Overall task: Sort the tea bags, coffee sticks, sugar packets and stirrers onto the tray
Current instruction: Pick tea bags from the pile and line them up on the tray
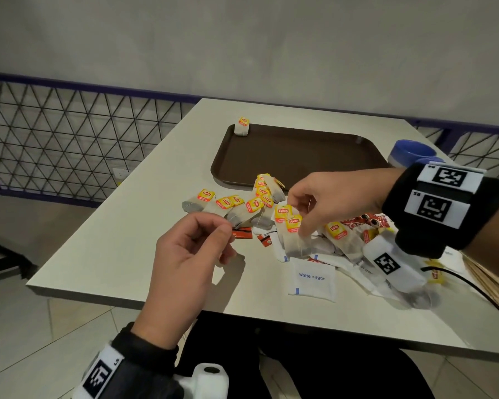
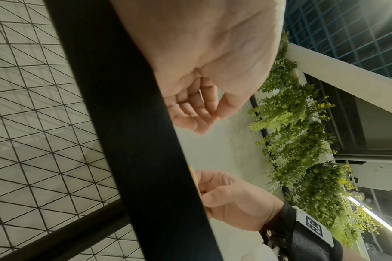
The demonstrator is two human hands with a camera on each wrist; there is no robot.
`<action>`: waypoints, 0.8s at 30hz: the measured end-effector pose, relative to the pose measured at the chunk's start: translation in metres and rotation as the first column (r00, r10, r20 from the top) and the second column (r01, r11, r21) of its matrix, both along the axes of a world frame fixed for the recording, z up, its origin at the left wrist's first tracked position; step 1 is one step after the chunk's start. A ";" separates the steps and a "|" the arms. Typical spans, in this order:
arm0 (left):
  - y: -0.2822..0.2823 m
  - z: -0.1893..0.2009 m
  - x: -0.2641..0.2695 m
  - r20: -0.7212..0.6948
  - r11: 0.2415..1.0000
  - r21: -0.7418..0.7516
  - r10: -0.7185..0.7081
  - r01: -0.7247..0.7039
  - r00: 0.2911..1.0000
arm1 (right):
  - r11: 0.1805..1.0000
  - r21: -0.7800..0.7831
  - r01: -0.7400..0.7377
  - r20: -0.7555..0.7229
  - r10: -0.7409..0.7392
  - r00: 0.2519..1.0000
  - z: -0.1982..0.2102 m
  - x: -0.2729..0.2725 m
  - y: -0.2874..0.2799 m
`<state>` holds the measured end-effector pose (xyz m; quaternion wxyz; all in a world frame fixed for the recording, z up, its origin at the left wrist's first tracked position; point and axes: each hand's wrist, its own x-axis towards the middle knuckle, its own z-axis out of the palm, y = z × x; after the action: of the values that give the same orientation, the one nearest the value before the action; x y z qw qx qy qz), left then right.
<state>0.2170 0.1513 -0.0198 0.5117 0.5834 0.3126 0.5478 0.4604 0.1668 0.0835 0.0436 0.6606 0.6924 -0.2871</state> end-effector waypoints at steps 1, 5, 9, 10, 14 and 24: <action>0.000 -0.001 0.000 0.001 1.000 0.001 0.002 -0.002 1.000 | 1.000 0.007 -0.021 0.007 0.021 1.000 0.001 0.000 -0.001; 0.001 -0.002 0.000 0.042 1.000 0.000 -0.004 0.004 0.999 | 0.997 -0.009 -0.076 -0.021 0.076 0.997 0.007 -0.002 -0.009; -0.001 0.001 0.001 0.041 0.998 0.006 -0.055 0.055 0.998 | 0.994 -0.010 -0.105 -0.127 0.103 0.987 0.016 -0.011 -0.017; -0.001 0.001 0.001 0.027 0.997 0.011 -0.077 0.077 0.997 | 0.994 0.000 -0.112 -0.169 0.110 0.979 0.018 -0.014 -0.018; -0.002 0.003 -0.001 -0.017 0.987 0.009 -0.158 0.158 0.987 | 0.996 0.008 -0.088 -0.355 0.085 0.931 0.023 -0.033 -0.018; 0.000 0.006 -0.001 -0.134 0.987 -0.029 -0.160 0.158 0.978 | 0.999 -0.035 0.021 -0.551 -0.037 0.833 0.015 -0.062 -0.016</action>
<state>0.2158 0.1511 -0.0137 0.5366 0.6379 0.3039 0.4613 0.3987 0.1512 0.0987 -0.1530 0.5595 0.6615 -0.4754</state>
